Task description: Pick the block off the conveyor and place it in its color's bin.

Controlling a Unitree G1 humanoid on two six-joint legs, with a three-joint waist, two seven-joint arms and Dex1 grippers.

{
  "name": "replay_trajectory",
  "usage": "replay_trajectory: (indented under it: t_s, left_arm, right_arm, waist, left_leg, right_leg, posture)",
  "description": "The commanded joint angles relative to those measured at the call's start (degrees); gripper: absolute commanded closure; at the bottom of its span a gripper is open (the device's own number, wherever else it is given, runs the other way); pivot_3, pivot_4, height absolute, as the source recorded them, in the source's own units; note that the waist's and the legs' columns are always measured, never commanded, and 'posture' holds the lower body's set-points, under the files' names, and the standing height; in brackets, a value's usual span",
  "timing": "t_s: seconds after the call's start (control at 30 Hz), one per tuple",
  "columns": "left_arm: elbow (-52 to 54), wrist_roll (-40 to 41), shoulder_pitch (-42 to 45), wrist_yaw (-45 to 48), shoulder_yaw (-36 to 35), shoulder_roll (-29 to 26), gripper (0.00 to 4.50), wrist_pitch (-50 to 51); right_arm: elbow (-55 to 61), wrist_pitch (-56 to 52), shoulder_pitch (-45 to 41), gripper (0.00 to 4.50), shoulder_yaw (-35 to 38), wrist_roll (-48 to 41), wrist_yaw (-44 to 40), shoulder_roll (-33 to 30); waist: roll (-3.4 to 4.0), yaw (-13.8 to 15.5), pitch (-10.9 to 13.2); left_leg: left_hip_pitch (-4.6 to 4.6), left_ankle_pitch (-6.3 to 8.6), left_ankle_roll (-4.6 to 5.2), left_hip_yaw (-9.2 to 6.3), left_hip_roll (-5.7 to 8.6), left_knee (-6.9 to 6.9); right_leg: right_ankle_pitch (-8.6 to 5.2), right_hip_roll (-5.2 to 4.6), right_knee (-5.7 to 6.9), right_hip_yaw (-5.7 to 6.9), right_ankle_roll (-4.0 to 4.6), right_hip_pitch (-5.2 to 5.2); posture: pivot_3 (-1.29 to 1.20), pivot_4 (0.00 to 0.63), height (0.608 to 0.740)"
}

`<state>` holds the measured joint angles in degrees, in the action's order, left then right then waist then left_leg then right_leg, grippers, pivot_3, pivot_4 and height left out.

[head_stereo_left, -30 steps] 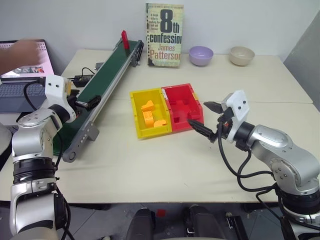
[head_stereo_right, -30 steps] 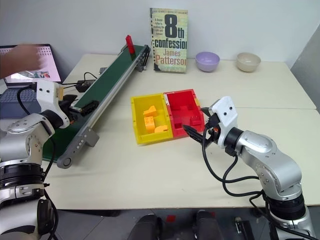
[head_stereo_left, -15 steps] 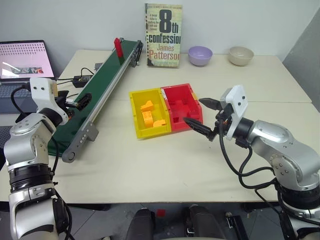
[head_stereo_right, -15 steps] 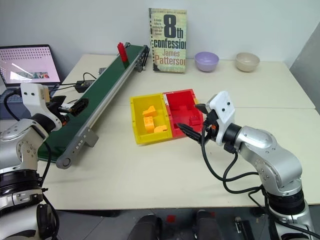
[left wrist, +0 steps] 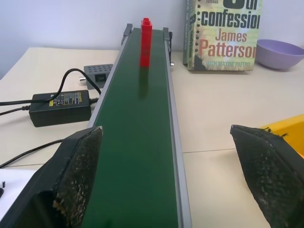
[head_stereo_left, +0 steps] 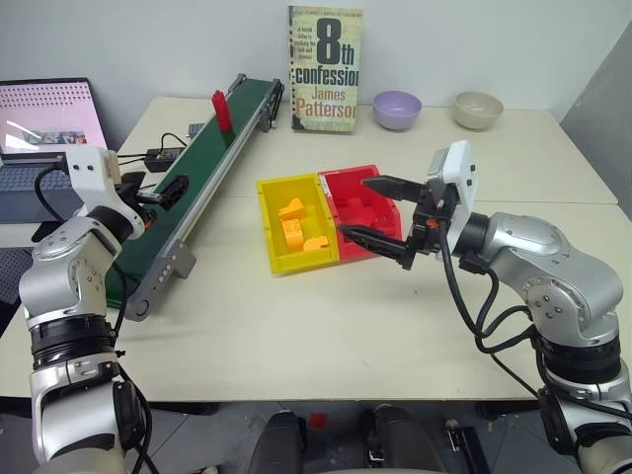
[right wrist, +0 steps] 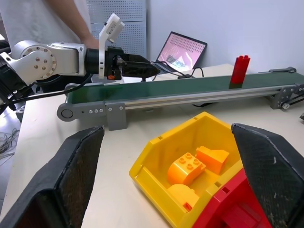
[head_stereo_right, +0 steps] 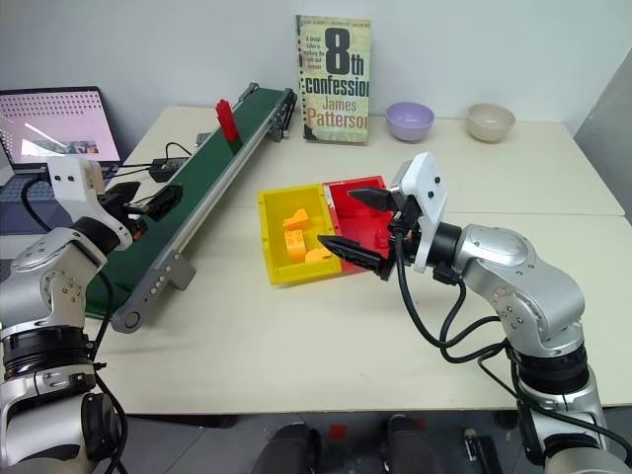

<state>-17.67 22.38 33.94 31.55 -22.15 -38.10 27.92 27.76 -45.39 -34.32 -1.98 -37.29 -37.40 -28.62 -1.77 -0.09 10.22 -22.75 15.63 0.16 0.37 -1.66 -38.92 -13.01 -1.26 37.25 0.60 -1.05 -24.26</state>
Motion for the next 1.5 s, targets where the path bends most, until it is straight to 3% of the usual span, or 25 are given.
replay_trajectory:
  t_s: [0.03, 1.23, 1.27, 1.5]
  left_arm:
    - [0.77, -0.29, 0.99, 0.27, 0.01, -1.34, 0.01, -1.37]
    - [-11.58, -3.85, 5.33, 0.03, 1.62, -1.67, 0.01, -7.96]
    - [-11.54, -3.45, 5.23, 0.29, 1.34, -1.65, 0.37, -8.09]
    - [-10.48, -2.82, 4.24, 0.81, 1.02, -1.90, 1.62, -7.68]
  right_arm:
    - [2.23, 1.03, 0.23, 0.00, 0.51, -0.46, 0.07, -0.11]
    - [5.10, -1.18, 0.88, 0.00, 1.54, -2.87, 2.81, -0.52]
    - [5.14, -1.23, 0.83, 0.00, 1.56, -3.00, 2.90, -0.57]
    - [4.92, -1.37, 0.39, 0.00, 1.57, -3.38, 3.19, -0.37]
  waist:
    - [0.00, 0.00, 0.00]
    - [0.00, 0.01, 0.00]
    - [0.00, 0.01, 0.00]
    - [0.00, 0.01, 0.00]
  left_leg:
    - [0.00, 0.00, 0.00, -0.01, 0.00, 0.00]
    - [-0.01, 0.00, 0.00, 0.01, 0.00, 0.00]
    - [-0.02, 0.00, 0.00, 0.00, 0.00, 0.01]
    - [-0.02, 0.00, 0.00, 0.00, 0.00, 0.01]
  right_leg:
    - [0.00, 0.00, 0.00, -0.01, 0.00, 0.00]
    - [0.00, 0.00, -0.02, 0.02, 0.00, -0.01]
    - [0.00, 0.00, -0.02, 0.02, 0.00, -0.01]
    - [0.00, -0.01, -0.01, 0.02, 0.00, -0.01]
  posture:
    - [0.00, 0.150, 0.740]
    - [0.00, 0.150, 0.740]
    - [0.00, 0.150, 0.740]
    - [0.00, 0.150, 0.740]
